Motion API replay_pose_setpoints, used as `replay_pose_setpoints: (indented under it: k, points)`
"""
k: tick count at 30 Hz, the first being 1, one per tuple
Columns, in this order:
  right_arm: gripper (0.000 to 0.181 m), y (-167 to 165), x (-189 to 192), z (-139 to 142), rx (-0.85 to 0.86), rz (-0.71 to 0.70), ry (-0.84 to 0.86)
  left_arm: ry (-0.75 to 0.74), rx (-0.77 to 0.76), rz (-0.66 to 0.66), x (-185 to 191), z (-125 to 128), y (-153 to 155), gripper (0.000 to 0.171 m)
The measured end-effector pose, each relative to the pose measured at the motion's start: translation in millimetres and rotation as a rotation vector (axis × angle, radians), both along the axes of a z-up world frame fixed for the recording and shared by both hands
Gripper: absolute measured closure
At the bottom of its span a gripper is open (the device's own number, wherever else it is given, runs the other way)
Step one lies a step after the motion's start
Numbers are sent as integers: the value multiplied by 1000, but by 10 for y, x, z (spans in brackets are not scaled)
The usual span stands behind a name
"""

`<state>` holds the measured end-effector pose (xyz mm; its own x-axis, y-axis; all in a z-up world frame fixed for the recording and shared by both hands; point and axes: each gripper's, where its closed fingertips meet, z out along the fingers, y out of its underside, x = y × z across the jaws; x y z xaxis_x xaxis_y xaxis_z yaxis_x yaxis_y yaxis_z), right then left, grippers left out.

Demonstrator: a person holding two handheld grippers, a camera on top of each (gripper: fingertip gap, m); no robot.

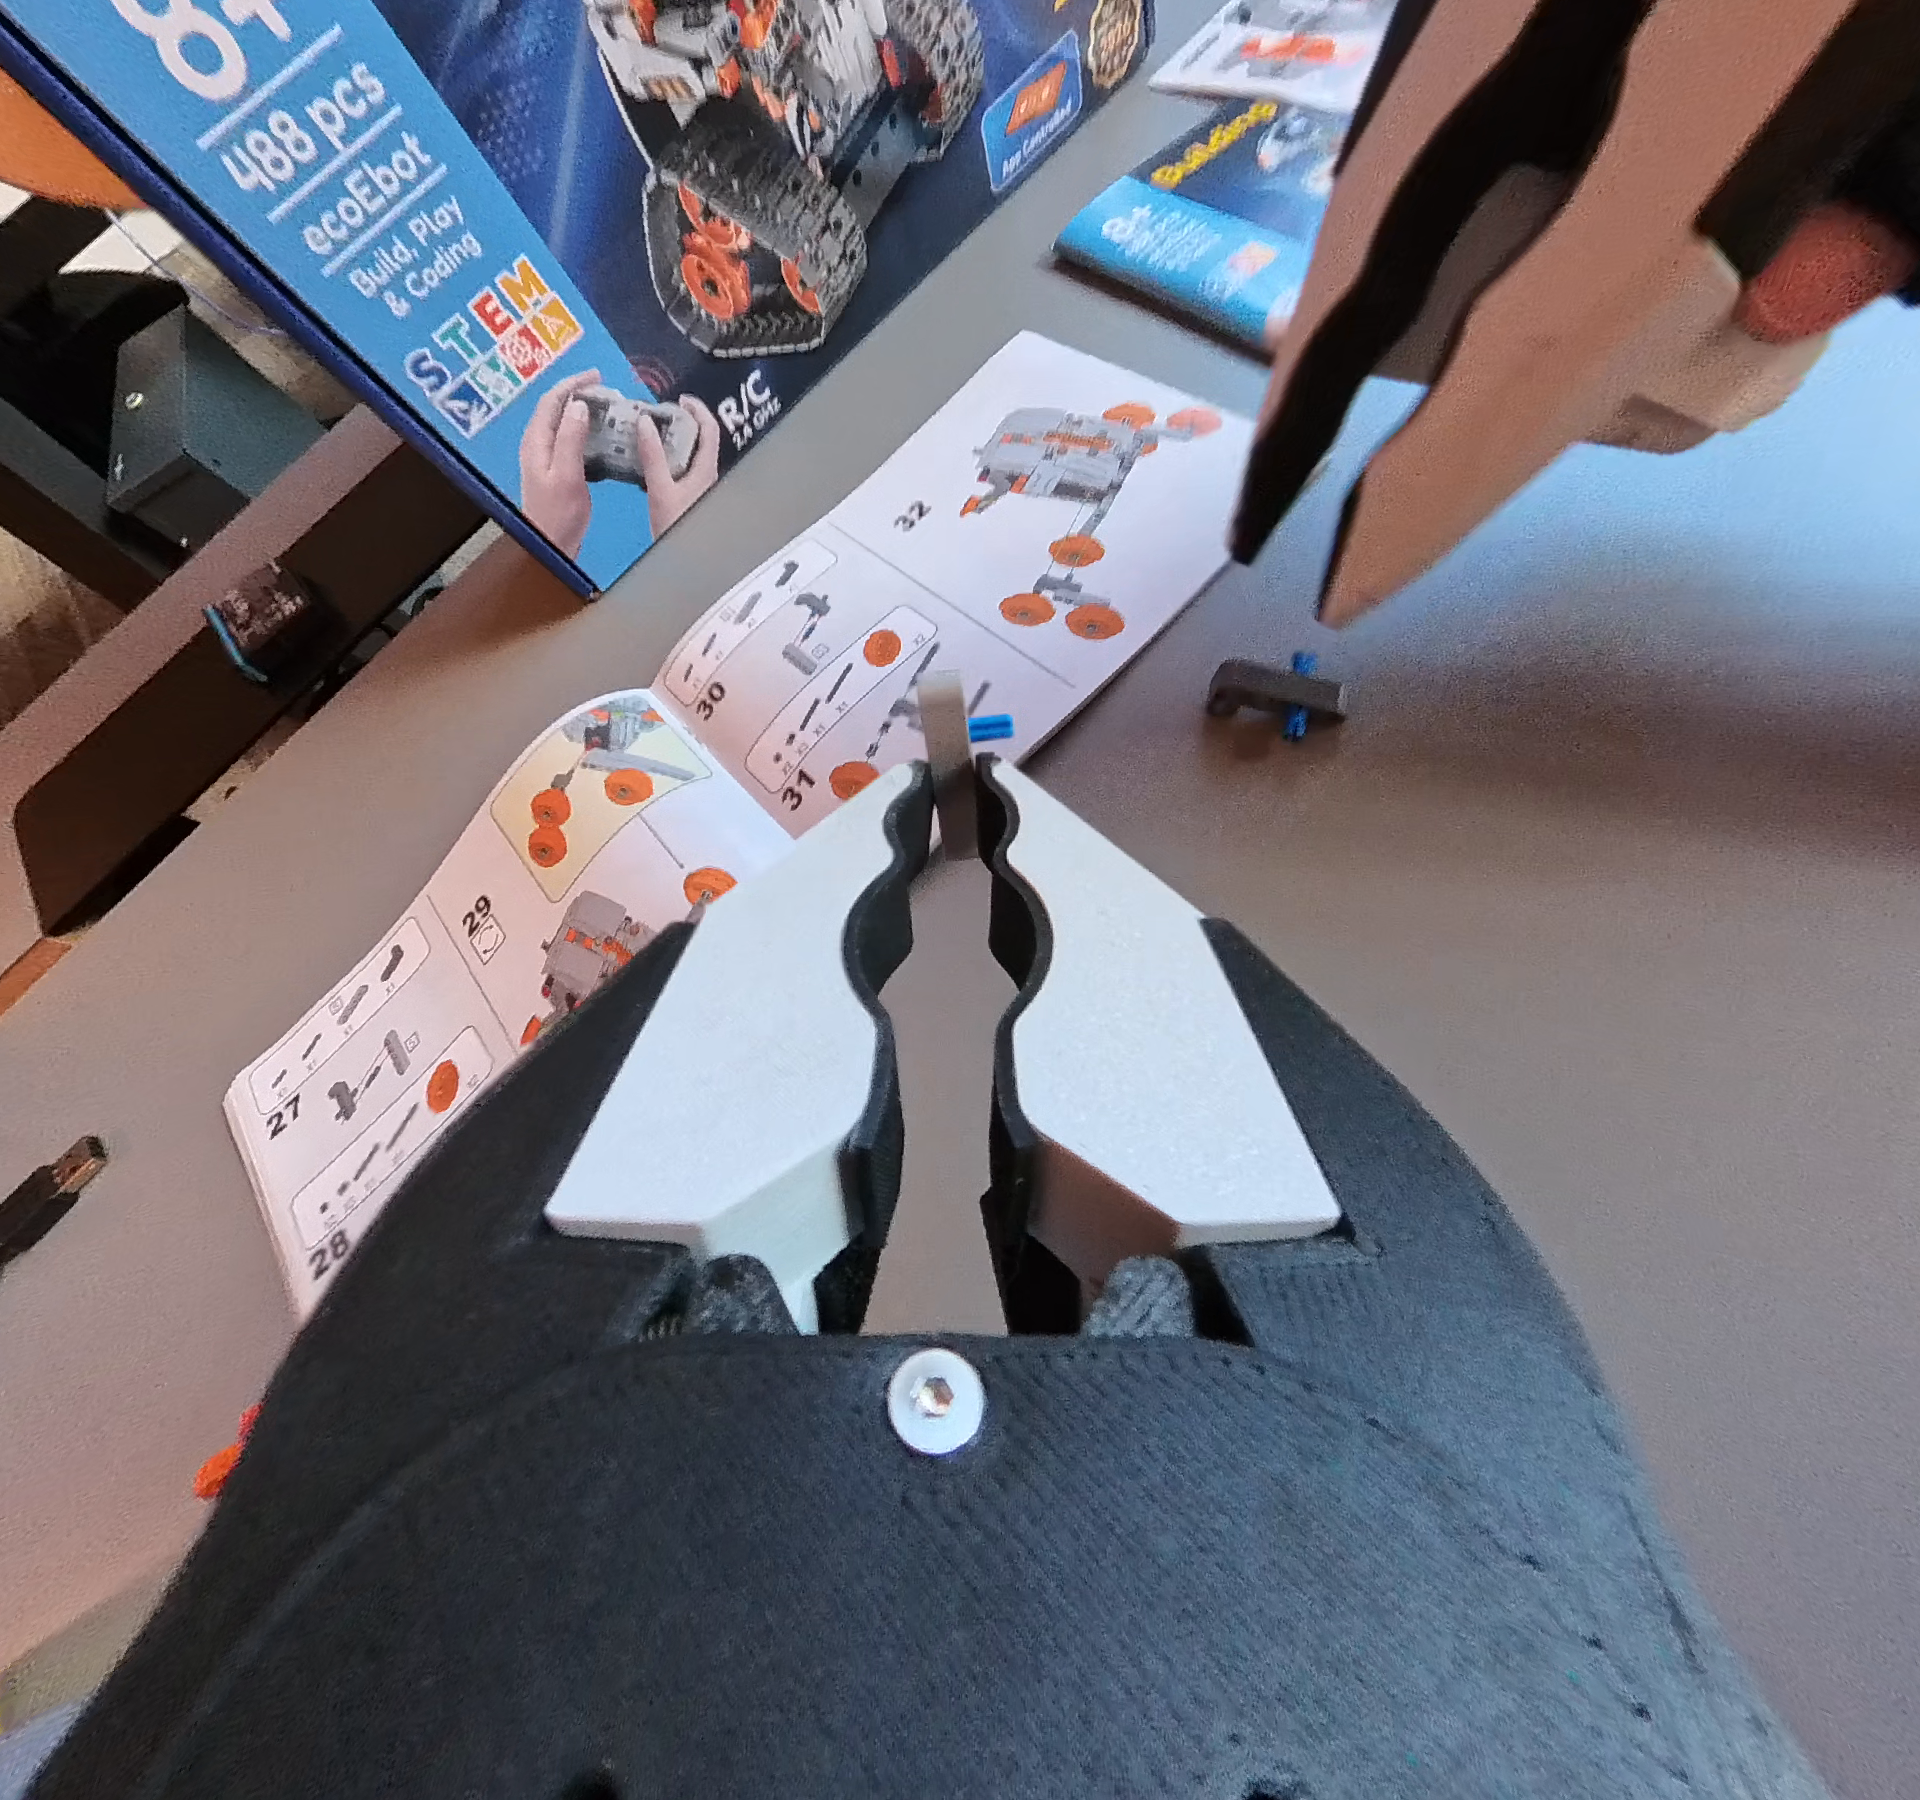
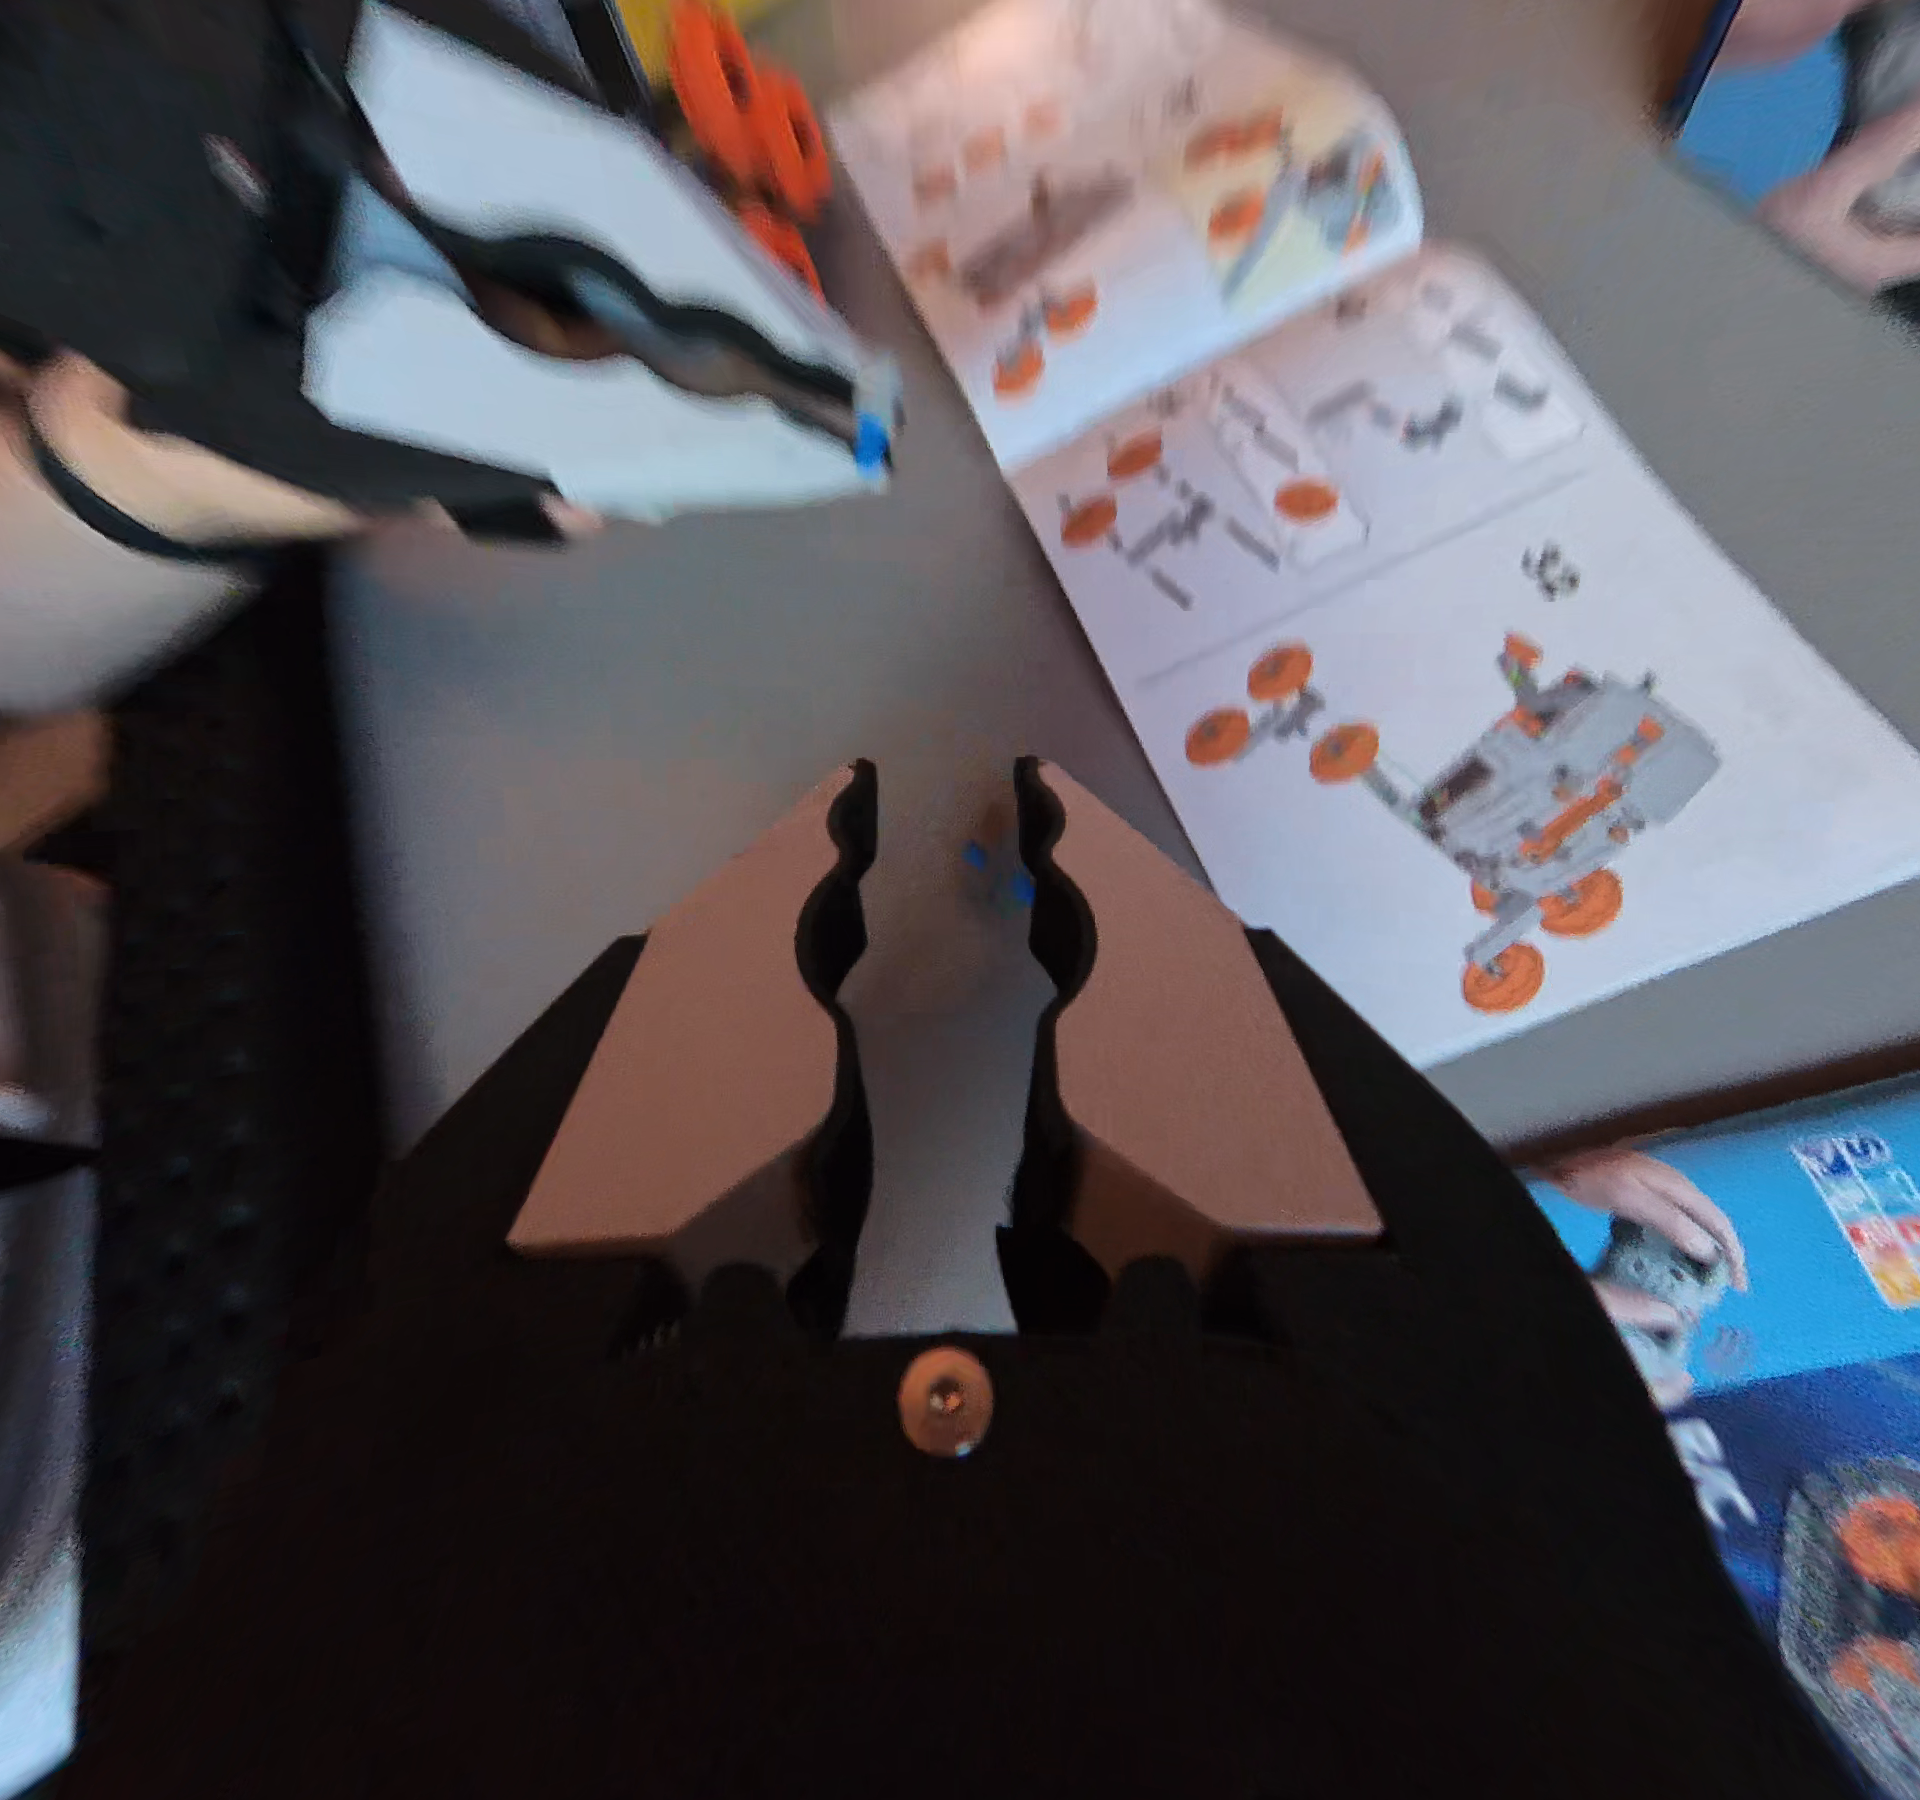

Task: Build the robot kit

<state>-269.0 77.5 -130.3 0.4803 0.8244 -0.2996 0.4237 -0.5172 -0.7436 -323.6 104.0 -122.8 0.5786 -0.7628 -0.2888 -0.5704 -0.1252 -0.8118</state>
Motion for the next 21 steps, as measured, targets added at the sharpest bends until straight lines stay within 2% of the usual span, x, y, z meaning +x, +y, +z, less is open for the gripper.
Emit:
replay_pose_setpoints:
  k: [2, 4, 9, 12, 15, 16, 18, 20, 21]
  points:
    - [155, 79, -70, 324, 0, -50, 221, -46, 17, -21, 55, 85, -37, 166]
    - [151, 143, -125, 520, 22, -85, 360, -68, 49, -30, 85, 158, -60, 166]
    - [149, 219, -290, 485, 88, -133, 354, -75, 79, -44, 139, 208, -112, 166]
    - [150, 151, -398, 496, 33, -95, 404, -55, 80, -54, 161, 174, -127, 166]
    - [154, 124, -453, 393, -2, -81, 372, -46, 68, -68, 191, 127, -144, 166]
    - [170, 109, -462, 365, -3, -72, 354, -39, 64, -75, 200, 108, -151, 166]
    - [173, 116, -445, 366, 10, -76, 340, -38, 69, -101, 217, 106, -168, 166]
    - [174, 53, -381, 390, -41, -32, 341, -109, 12, -187, 284, 131, -262, 164]
    - [174, 11, -331, 423, -72, -1, 364, -188, -70, -238, 331, 161, -339, 161]
